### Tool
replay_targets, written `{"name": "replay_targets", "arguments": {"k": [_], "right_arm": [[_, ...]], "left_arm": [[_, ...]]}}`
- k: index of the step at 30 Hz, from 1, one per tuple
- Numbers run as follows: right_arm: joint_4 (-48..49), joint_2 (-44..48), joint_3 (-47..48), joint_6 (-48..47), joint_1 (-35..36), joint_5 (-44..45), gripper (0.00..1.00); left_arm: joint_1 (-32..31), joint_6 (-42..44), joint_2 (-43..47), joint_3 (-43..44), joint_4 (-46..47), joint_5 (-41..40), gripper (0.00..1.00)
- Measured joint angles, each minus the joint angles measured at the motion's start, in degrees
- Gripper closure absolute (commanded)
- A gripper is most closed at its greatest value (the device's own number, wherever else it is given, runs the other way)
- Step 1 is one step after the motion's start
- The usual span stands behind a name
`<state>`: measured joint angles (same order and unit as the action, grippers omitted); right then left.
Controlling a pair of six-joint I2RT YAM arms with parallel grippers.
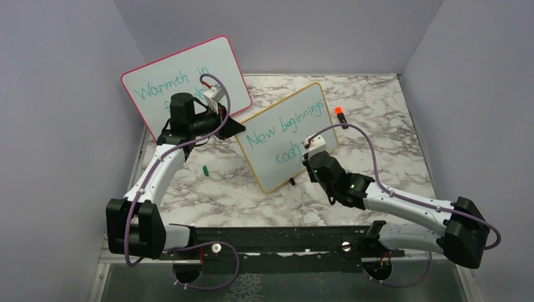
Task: Write a sentence on the whiteboard
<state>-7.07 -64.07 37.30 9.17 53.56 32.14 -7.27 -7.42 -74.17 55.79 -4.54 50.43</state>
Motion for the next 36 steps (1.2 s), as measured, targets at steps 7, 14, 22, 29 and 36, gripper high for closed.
{"name": "replay_targets", "arguments": {"k": [7,14,22,29,36], "right_arm": [[0.0,1.0,-0.2,-0.2,0.0,0.8,1.0],[1.6,3.0,-0.3,-1.1,-0.1,0.9,1.0],[3.6,2.1,-0.2,-2.0,-0.5,0.8,1.0],[4.5,1.7,-0.1,-2.4,-1.0,0.7,1.0],[6.4,0.6,0.1,-2.8,-1.7,-0.1,1.0]], "left_arm": [[0.0,0.0,0.0,0.0,0.0,0.0,1.0],[0.0,0.0,0.0,0.0,0.0,0.0,1.0],[0.0,0.0,0.0,0.0,0.0,0.0,1.0],[0.0,0.0,0.0,0.0,0.0,0.0,1.0],[0.0,0.0,0.0,0.0,0.0,0.0,1.0]]}}
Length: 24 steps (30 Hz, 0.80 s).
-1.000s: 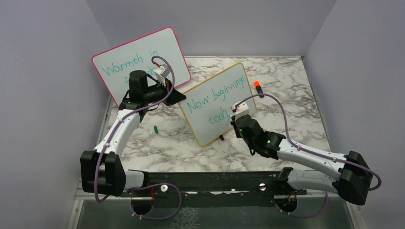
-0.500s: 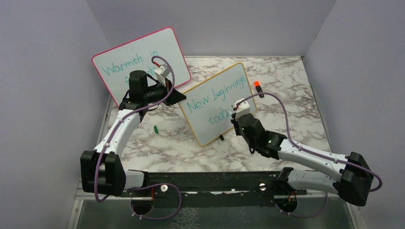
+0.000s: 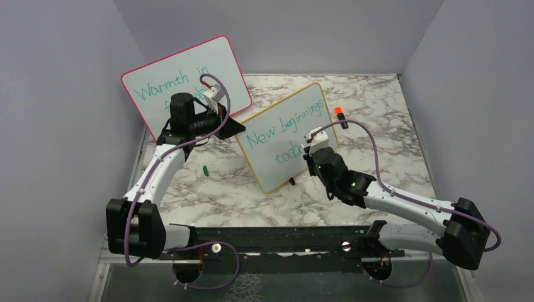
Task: Write a sentence on the whiteboard
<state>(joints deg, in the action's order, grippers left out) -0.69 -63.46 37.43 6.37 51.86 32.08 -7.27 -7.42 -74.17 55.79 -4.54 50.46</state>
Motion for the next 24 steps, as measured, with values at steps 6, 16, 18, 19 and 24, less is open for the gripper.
{"name": "replay_targets", "arguments": {"k": [6,16,18,19,24], "right_arm": [[0.8,-0.8,0.0,0.0,-0.8,-0.5,1.0],[-1.0,-0.6,0.0,1.2,-1.3,-0.7,1.0],[-2.1,-0.6,0.0,1.8,-1.3,-0.7,1.0],[-2.7,-0.5,0.0,2.1,-1.3,-0.7,1.0],[-4.1,-0.4,-0.3,3.1,-1.3,-0.7,1.0]], "left_arm": [[0.0,0.0,0.0,0.0,0.0,0.0,1.0],[0.0,0.0,0.0,0.0,0.0,0.0,1.0],[0.0,0.0,0.0,0.0,0.0,0.0,1.0],[0.0,0.0,0.0,0.0,0.0,0.0,1.0],[0.0,0.0,0.0,0.0,0.0,0.0,1.0]]}}
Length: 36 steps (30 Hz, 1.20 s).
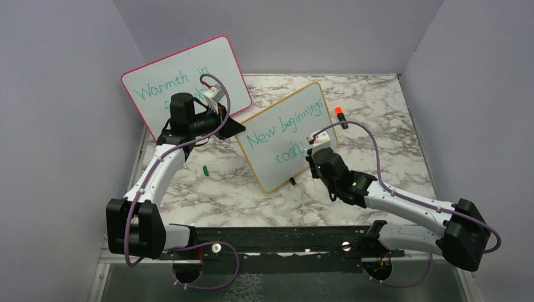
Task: Write a sentence on the whiteboard
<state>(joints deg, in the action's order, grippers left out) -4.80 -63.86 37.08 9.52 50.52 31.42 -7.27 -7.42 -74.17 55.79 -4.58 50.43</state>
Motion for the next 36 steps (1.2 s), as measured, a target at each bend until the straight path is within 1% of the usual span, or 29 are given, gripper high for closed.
{"name": "replay_targets", "arguments": {"k": [6,14,27,36], "right_arm": [[-1.0,1.2,-0.1,0.0,0.0,0.5,1.0],[0.5,1.7,-0.1,-1.1,-1.2,1.6,1.0],[5.1,0.7,0.9,-3.4,-2.2,1.7,1.0],[5.6,-1.0,1.3,-3.6,-2.7,0.6,1.0]], "left_arm": [[0.0,0.0,0.0,0.0,0.0,0.0,1.0],[0.0,0.0,0.0,0.0,0.0,0.0,1.0],[0.0,0.0,0.0,0.0,0.0,0.0,1.0],[0.0,0.0,0.0,0.0,0.0,0.0,1.0]]}}
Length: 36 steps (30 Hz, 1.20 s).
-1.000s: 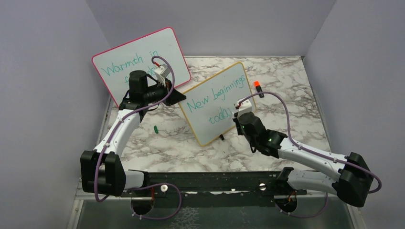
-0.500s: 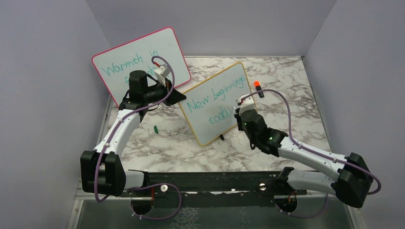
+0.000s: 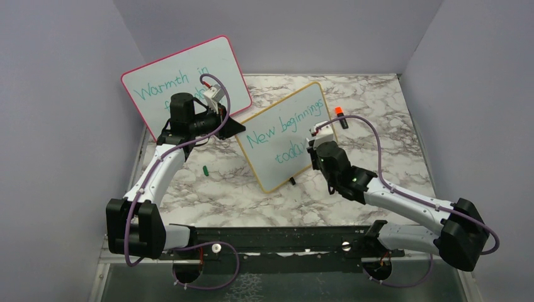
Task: Write a sentence on the whiteboard
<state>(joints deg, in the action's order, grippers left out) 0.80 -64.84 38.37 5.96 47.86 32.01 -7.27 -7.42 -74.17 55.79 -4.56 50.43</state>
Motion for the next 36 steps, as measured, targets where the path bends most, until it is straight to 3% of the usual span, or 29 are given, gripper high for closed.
{"name": "replay_targets", "arguments": {"k": [36], "right_arm": [[-14.2,2.4,-0.1,4.0,-0.3,-14.2,1.0]], "left_arm": [[0.0,0.0,0.0,0.0,0.0,-0.3,1.0]]}}
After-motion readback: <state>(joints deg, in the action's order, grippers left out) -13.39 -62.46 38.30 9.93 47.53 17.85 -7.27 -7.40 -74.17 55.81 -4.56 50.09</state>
